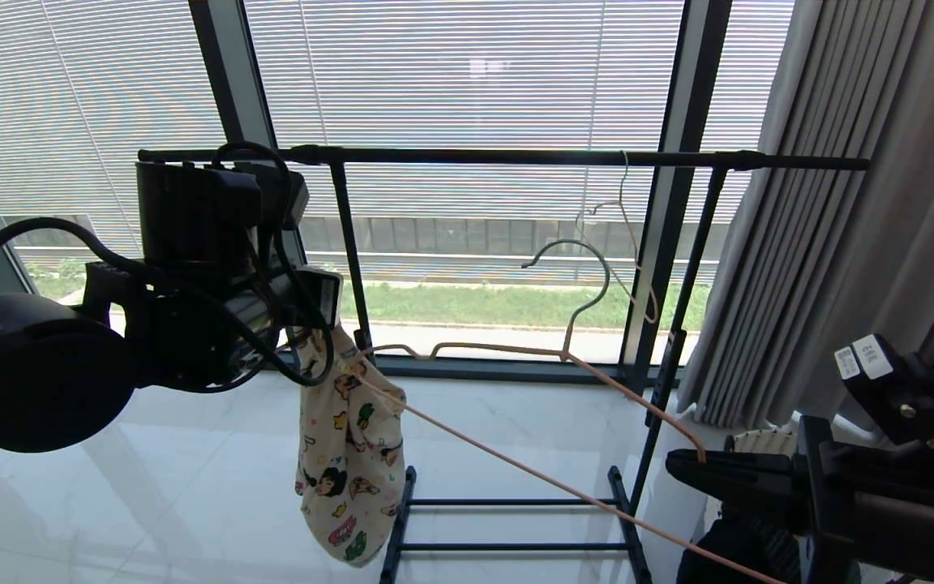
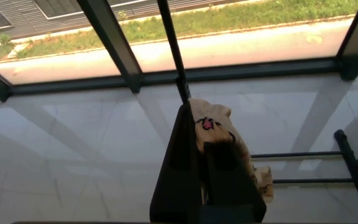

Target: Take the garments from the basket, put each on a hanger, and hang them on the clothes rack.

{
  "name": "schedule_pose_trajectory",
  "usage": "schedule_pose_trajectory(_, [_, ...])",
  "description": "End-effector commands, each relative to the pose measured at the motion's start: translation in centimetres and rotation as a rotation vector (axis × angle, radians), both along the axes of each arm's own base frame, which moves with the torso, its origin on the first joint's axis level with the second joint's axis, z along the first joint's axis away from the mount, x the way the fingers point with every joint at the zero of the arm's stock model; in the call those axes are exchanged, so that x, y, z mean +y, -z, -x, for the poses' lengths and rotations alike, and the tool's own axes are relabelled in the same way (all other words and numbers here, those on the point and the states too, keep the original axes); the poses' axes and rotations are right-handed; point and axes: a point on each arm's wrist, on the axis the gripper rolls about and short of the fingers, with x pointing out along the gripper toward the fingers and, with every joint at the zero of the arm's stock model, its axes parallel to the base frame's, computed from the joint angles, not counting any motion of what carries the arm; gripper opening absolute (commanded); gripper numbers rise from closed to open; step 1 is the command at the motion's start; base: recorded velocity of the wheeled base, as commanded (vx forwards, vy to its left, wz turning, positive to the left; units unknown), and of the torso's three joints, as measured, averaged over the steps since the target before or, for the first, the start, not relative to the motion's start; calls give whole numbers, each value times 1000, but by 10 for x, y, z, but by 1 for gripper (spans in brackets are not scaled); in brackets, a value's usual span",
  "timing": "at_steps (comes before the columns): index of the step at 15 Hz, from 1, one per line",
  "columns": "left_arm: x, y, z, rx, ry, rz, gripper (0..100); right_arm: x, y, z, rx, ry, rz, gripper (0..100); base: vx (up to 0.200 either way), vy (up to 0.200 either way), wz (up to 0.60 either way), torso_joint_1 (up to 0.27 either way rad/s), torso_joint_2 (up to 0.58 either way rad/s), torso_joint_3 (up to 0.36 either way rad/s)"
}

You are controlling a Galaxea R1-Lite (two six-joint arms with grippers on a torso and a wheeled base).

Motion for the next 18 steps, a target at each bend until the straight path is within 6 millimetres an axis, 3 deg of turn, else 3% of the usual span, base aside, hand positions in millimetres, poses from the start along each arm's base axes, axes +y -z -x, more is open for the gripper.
schedule_pose_trajectory(1, [-4,2,-1,5,10,-4,0,11,2,-14,15,3,4,0,0,0,0,0,0,0])
schedule_pose_trajectory(13, [-12,-8,1,-34,-24,5,0,33,-1,-38,5,16,-20,0,0,0,0,0,0,0])
schedule_pose_trajectory(18, [-18,-13,3,-53,-14,20,0,52,-11,-46,-14,26,-66,0,0,0,0,0,0,0])
